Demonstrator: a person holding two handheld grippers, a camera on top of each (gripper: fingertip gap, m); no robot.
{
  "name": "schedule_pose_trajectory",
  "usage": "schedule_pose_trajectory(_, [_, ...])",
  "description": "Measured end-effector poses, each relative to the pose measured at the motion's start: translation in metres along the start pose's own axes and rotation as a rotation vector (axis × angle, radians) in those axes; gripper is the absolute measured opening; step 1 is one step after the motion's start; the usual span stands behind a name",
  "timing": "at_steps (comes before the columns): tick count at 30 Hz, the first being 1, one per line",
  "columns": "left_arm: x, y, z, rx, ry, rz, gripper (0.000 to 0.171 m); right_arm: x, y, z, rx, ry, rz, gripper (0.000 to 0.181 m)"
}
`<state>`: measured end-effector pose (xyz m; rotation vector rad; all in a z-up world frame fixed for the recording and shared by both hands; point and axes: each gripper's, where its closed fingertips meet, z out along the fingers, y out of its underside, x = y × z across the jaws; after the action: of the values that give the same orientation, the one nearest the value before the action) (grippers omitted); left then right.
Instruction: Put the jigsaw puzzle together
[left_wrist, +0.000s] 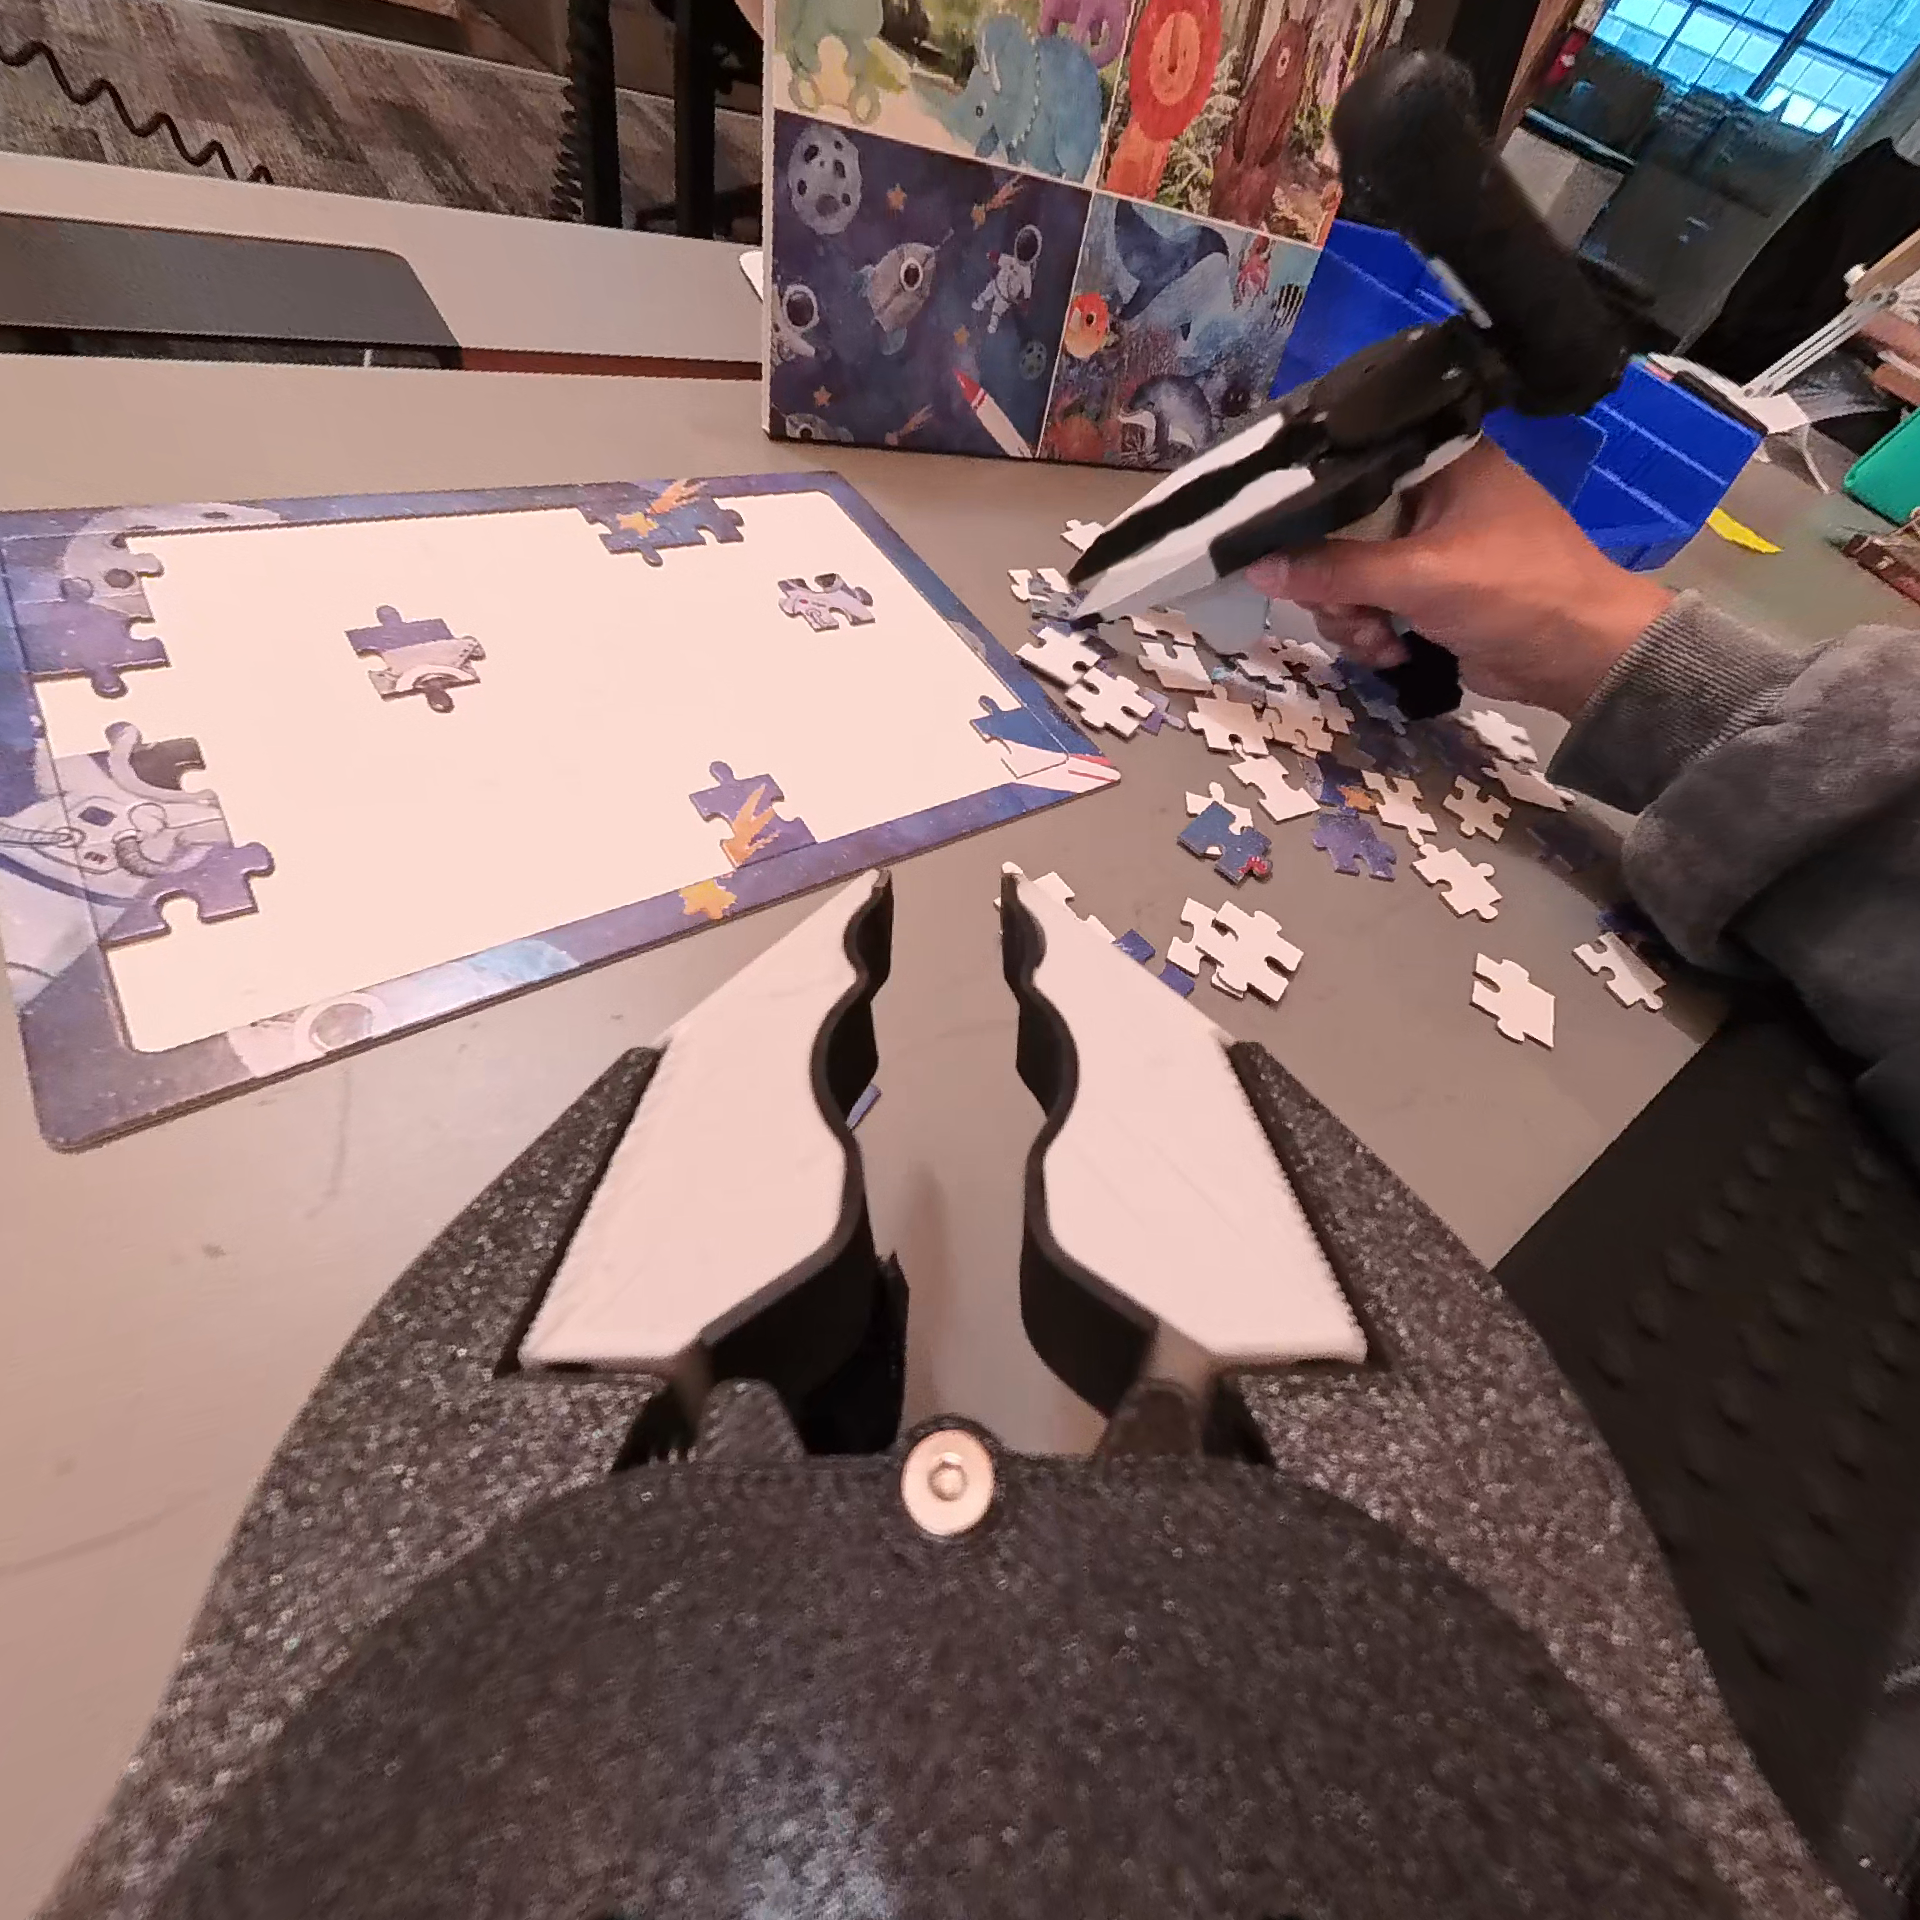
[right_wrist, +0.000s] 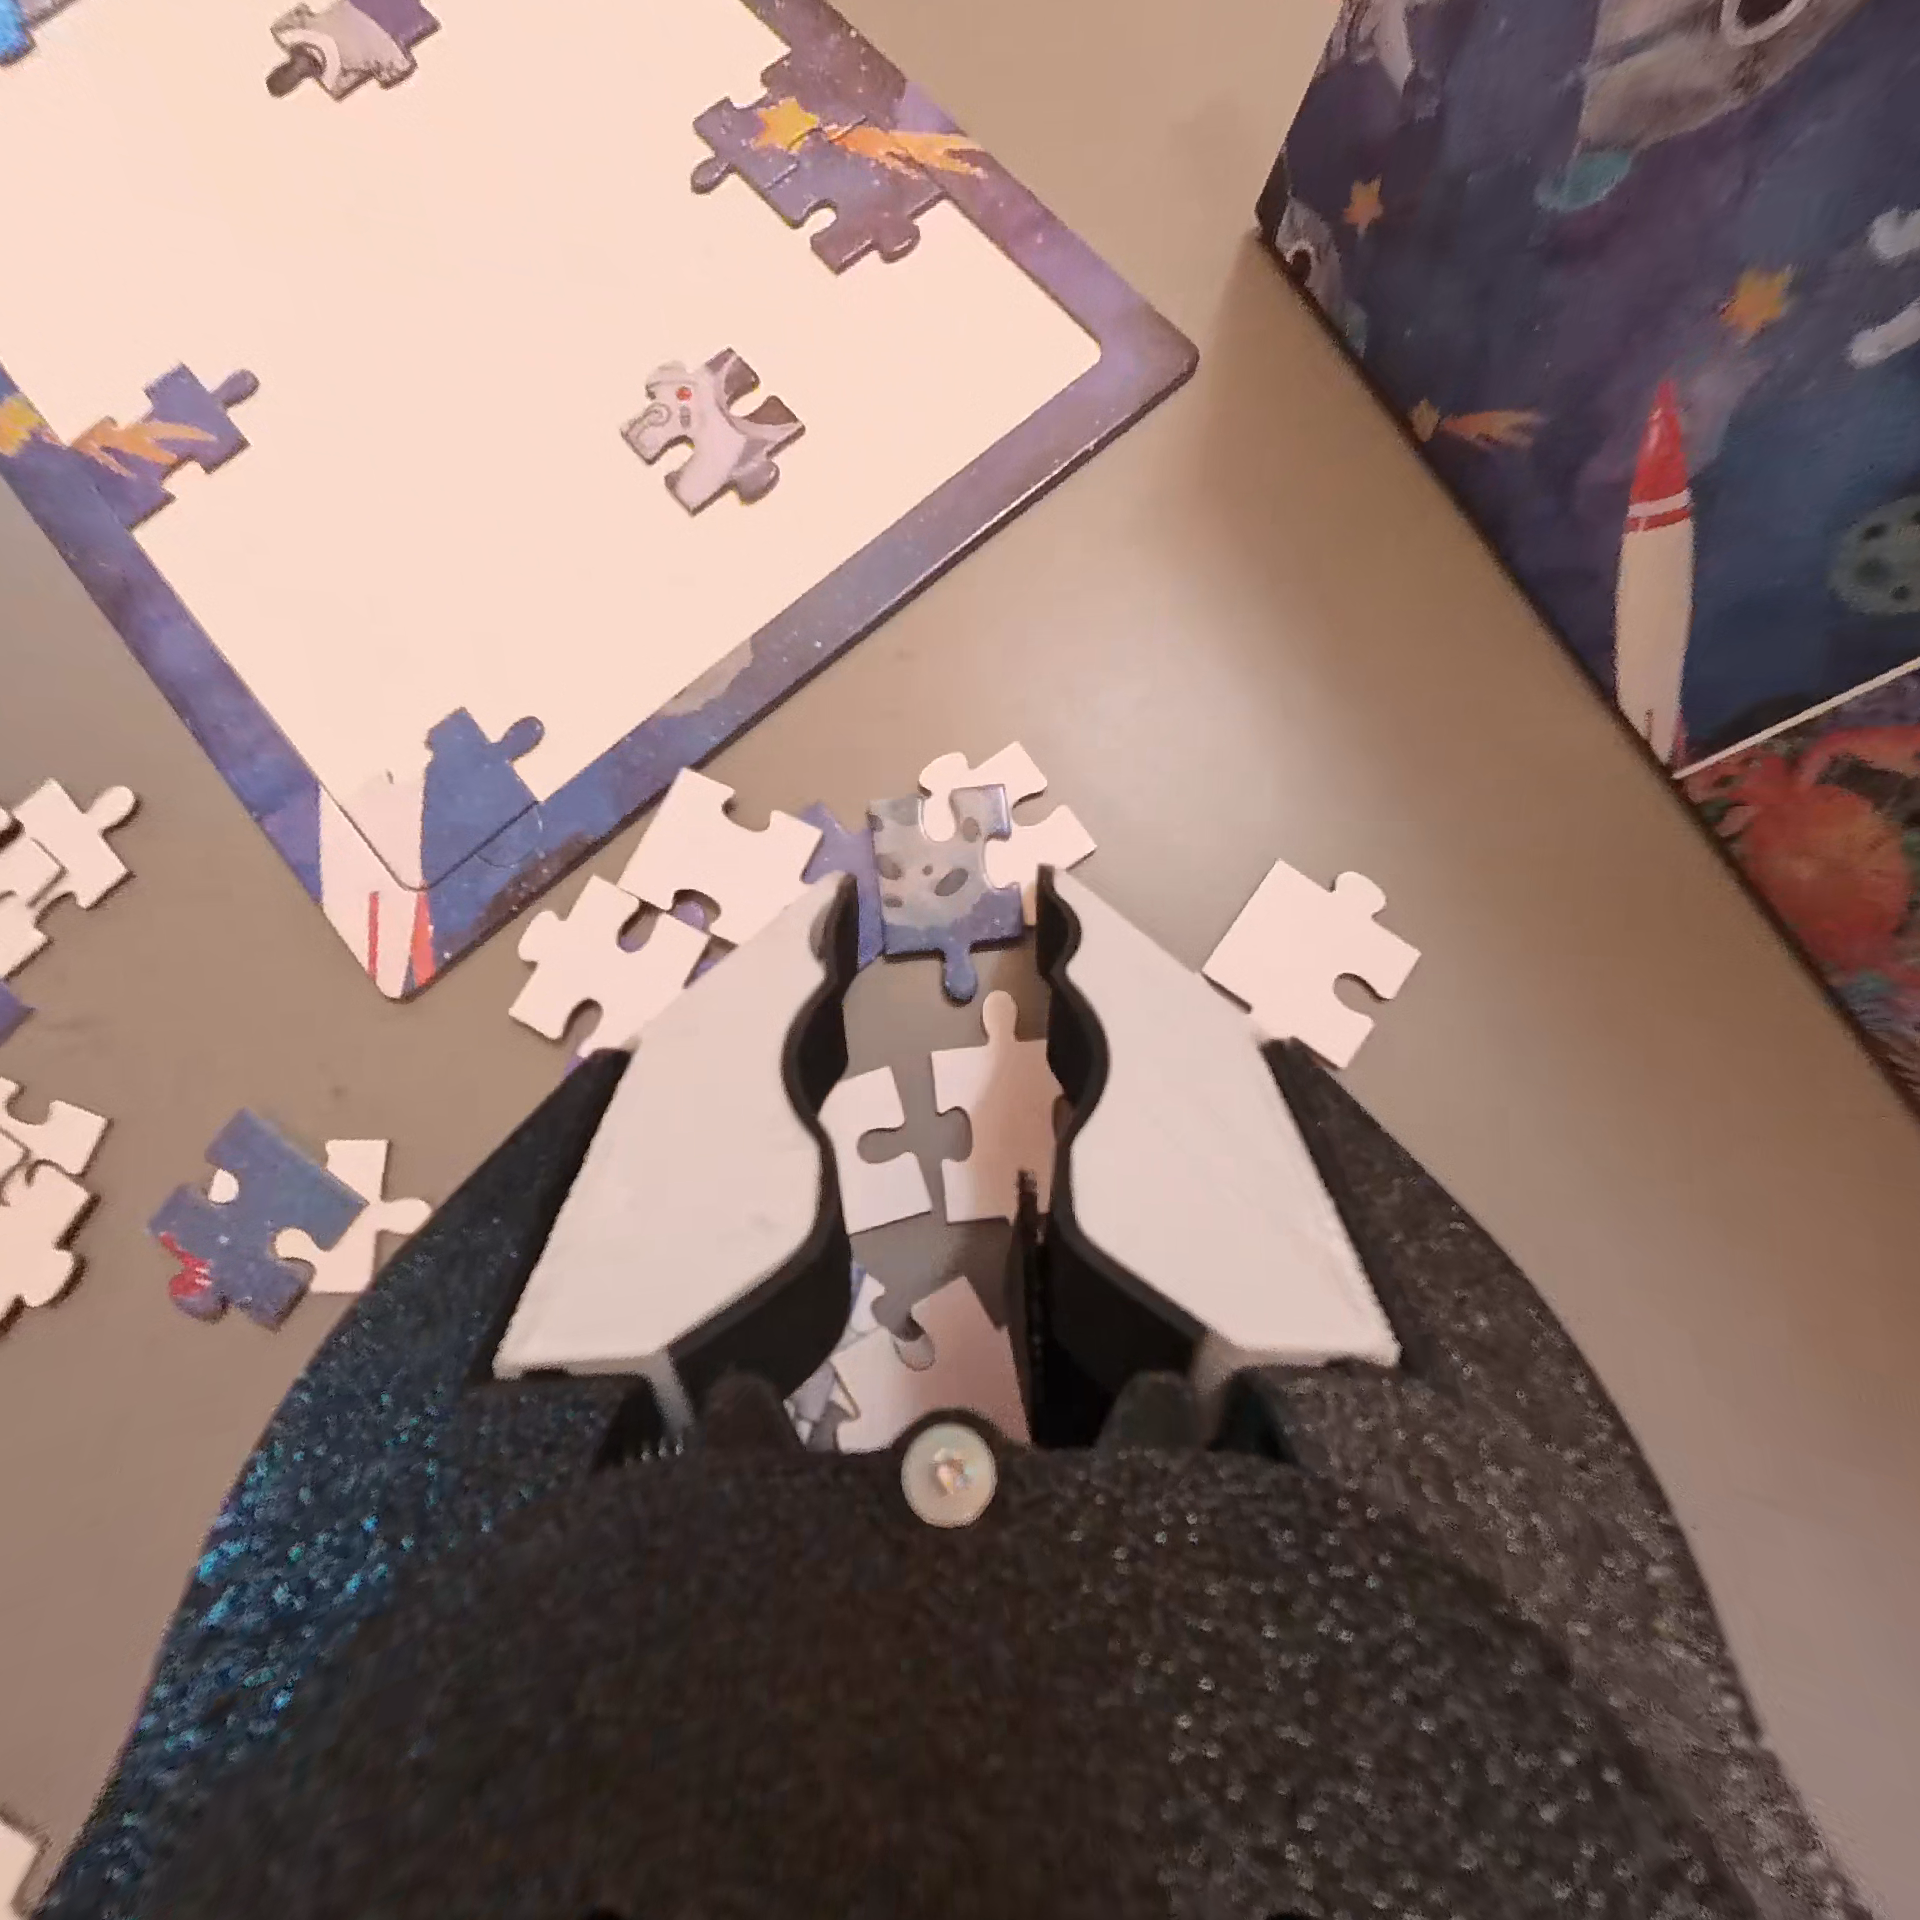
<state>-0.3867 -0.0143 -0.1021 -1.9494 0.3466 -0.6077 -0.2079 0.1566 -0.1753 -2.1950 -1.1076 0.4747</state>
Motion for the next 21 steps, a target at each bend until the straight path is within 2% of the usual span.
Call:
schedule_pose_trajectory(9, [0.001,0.001,0.0,-0.005,0.008,-0.003,0.02,0.005,0.003,-0.002,0.003,0.007,0.023,0.03])
schedule_pose_trajectory(21, [0.0,0.001,0.0,-0.002,0.009,-0.01,0.02,0.001,-0.003,-0.012,-0.01,0.092,-0.114,0.026])
